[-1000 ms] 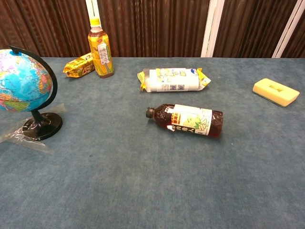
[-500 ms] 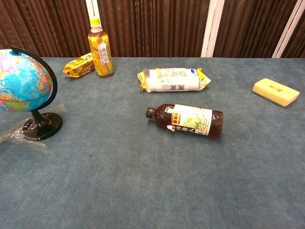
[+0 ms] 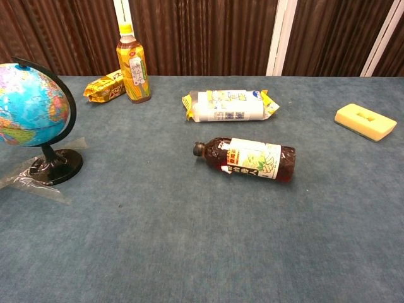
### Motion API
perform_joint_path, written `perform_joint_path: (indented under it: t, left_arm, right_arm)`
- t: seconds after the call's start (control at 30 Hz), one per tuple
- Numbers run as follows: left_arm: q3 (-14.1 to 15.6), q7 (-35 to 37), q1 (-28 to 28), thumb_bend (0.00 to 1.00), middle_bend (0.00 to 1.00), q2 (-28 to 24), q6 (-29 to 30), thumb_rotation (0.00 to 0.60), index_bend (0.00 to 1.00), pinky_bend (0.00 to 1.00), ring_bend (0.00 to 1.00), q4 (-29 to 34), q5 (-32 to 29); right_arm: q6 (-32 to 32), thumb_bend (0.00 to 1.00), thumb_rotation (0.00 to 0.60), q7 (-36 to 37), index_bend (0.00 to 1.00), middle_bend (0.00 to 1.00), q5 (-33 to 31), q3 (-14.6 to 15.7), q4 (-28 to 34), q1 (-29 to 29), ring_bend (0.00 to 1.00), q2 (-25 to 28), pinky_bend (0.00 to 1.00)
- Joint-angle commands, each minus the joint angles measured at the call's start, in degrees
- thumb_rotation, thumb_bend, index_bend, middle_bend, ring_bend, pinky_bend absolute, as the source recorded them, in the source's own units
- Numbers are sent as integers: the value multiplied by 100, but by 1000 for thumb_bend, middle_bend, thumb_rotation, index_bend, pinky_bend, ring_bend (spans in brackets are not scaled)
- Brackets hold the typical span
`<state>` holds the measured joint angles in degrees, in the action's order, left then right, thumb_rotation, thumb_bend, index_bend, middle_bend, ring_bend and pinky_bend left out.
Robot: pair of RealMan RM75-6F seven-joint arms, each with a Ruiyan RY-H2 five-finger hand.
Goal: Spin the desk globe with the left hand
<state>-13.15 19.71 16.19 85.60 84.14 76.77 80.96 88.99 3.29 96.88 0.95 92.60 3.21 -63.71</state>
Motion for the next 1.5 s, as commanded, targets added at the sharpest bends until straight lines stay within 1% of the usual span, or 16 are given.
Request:
perform_joint_path:
  t: [0.03,0.3,0.6,0.87,1.3,1.4,1.5]
  left_arm:
    - [-22,61,10,378,0,11,-41,600,0,0,0,-68,-58]
    - [-53,190,38,378,0,19,-150,600,0,0,0,-184,-170]
    - [-147,339,152,378,0,63,-411,600,0,0,0,-336,-361]
    - [-240,515,321,375,0,158,-683,600,0,0,0,-598,-491]
    - [-358,633,552,376,0,339,-926,600,0,0,0,-987,-625]
    - [-446,454,587,377,0,407,-817,600,0,0,0,-1057,-685]
    - [-495,190,583,378,0,453,-489,600,0,0,0,-1123,-595]
  right_arm:
    - [-11,110,600,5,0,0,0,3,4,7,0,4,0]
    - [3,110,600,-27,0,0,-7,-1,17,0,0,0,0]
    - [35,110,600,-90,0,0,-54,-27,33,-21,0,-16,0]
    - [92,110,600,-155,0,0,-132,-77,47,-55,0,-36,0]
    - [90,110,600,-158,0,0,-258,-154,29,-62,0,-36,0]
    - [108,110,600,-141,0,0,-248,-156,22,-68,0,-30,0]
    - [125,110,600,-158,0,0,-226,-147,14,-78,0,-29,0]
